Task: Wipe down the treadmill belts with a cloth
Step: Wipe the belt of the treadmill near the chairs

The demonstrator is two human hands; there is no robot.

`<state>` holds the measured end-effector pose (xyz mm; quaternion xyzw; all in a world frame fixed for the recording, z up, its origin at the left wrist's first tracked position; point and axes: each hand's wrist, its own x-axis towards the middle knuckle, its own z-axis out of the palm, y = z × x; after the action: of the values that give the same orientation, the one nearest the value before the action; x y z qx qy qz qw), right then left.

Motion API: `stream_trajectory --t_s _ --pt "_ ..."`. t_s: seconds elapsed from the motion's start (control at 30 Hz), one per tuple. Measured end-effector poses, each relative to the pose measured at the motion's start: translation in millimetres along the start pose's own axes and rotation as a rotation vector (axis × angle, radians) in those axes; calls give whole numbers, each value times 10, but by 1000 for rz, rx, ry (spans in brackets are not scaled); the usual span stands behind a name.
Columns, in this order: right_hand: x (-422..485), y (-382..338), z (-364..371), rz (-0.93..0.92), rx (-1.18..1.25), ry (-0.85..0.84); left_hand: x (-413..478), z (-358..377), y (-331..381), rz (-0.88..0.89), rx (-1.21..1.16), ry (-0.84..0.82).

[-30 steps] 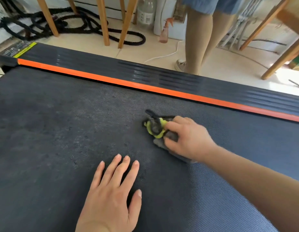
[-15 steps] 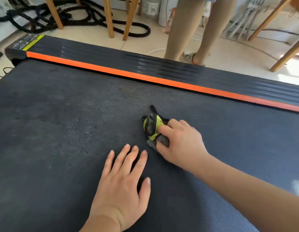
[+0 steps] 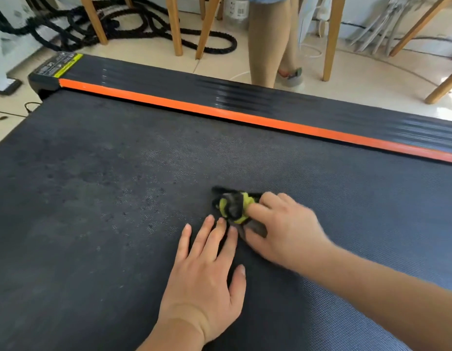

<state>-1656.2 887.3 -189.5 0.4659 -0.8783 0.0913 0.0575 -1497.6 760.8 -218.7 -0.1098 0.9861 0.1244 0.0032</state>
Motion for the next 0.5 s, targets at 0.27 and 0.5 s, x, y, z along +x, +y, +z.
stream_trajectory --t_s 0.27,0.5 --pt "459 65 102 446 -191 55 -14 -1 9 -9 -9 0" --pt "213 427 12 -32 -126 2 -7 -5 9 -9 -11 -9"
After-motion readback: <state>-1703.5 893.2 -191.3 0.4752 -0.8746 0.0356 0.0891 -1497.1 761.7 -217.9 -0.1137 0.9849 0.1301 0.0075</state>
